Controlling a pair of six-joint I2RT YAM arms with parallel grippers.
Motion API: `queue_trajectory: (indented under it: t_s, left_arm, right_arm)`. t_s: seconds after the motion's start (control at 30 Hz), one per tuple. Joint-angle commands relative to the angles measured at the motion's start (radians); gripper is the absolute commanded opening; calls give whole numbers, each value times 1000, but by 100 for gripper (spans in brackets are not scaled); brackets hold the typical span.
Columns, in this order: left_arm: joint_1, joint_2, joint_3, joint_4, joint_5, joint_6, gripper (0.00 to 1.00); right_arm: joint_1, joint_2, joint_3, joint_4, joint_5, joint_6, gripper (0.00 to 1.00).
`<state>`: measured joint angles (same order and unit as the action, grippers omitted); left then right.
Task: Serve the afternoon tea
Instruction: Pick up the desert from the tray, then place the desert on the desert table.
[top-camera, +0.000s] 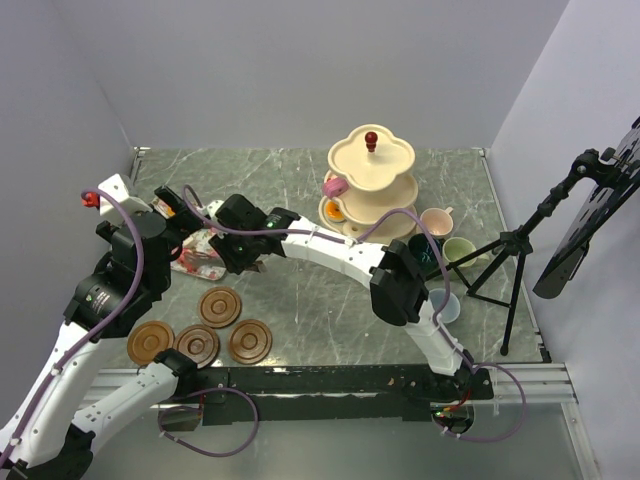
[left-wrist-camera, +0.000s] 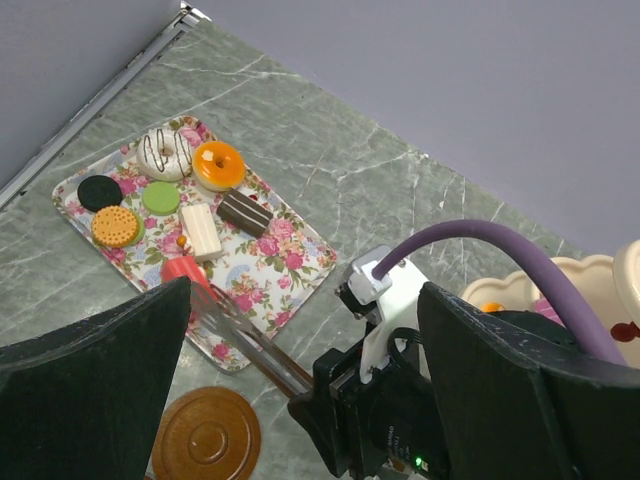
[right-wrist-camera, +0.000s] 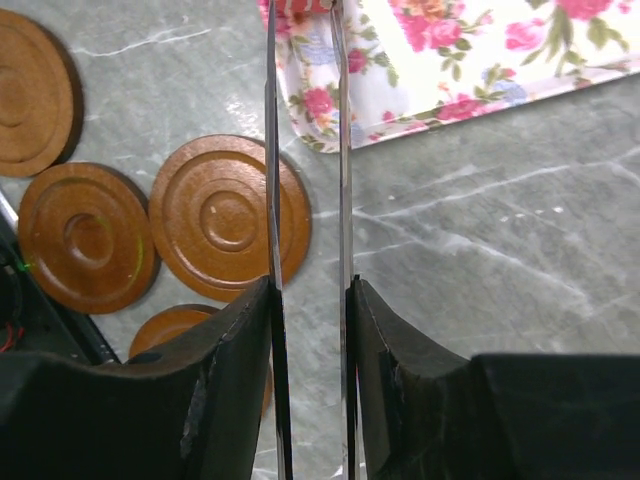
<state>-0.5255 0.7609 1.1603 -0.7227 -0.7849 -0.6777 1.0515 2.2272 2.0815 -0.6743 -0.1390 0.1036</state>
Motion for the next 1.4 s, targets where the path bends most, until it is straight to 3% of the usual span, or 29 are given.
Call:
queue_trajectory:
  t_s: [0.0,0.3,0.63,1.03,1.37]
  left_arm:
    - [-7,-6,10,16,-27,-16,100]
    - [-5,-3,39,45,-53,9,100]
    - [-7,12,19,68,-16,6,100]
    - [-14,0,10,52,-2,-16,100]
    - [-18,-14,12,43,-14,-23,100]
  right_arm:
    - [5,-132,-36,30,97,-25,26]
    - [2,-420,-291,-10,314,36,22]
    - [-13,-711,-504,-188,564,222,22]
    - [-151,-857,-644,-153,611,268,22]
    - [-179,-839,-621,-116,625,263,23]
